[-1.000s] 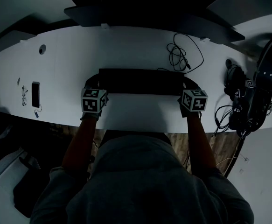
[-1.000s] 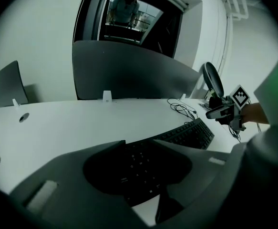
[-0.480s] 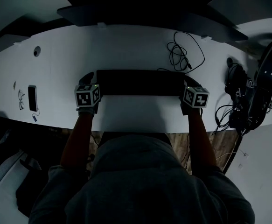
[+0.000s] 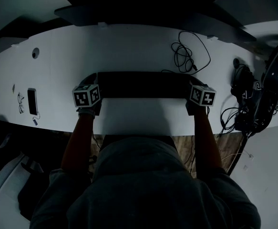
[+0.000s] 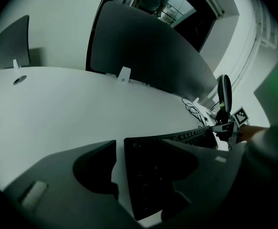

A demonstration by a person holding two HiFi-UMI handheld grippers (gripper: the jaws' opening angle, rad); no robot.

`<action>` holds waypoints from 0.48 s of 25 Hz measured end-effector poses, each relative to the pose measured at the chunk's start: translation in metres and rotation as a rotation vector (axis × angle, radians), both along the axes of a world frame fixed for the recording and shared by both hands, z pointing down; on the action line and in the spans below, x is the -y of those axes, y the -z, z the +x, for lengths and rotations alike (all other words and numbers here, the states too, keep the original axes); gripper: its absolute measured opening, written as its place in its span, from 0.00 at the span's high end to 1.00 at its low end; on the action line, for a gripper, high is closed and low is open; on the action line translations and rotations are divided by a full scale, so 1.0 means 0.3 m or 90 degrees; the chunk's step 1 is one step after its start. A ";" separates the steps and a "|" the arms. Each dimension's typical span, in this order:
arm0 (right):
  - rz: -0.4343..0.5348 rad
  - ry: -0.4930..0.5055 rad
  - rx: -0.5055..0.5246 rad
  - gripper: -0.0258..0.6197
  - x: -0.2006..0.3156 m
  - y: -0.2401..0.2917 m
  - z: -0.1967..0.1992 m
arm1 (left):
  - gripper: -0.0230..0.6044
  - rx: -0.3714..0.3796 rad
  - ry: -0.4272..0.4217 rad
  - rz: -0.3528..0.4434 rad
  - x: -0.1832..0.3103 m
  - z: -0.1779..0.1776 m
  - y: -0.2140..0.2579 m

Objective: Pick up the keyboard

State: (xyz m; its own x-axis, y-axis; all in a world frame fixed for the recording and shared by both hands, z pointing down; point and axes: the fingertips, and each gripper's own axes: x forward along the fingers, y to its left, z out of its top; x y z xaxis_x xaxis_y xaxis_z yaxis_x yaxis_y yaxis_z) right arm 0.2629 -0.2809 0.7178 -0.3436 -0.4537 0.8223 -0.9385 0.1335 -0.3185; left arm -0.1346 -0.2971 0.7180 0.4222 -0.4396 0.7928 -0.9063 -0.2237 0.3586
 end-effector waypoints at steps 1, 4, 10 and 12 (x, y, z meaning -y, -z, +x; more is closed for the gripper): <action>-0.002 -0.001 0.005 0.57 0.002 -0.002 -0.001 | 0.52 -0.009 0.001 -0.002 0.005 0.004 0.002; -0.007 -0.001 0.018 0.57 0.002 -0.006 -0.003 | 0.52 -0.021 -0.005 -0.004 0.016 0.017 0.001; -0.008 -0.003 0.058 0.57 0.016 -0.013 -0.020 | 0.52 -0.070 0.002 -0.037 0.017 0.035 -0.018; -0.009 -0.001 0.068 0.57 0.019 -0.014 -0.021 | 0.52 -0.079 -0.002 -0.040 0.020 0.037 -0.017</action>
State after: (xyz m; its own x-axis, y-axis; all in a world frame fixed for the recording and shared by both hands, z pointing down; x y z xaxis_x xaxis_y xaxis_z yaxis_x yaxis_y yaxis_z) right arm 0.2566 -0.2865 0.7221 -0.4282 -0.4437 0.7873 -0.8996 0.1266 -0.4180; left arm -0.1234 -0.3032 0.7231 0.5205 -0.3890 0.7601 -0.8531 -0.1999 0.4819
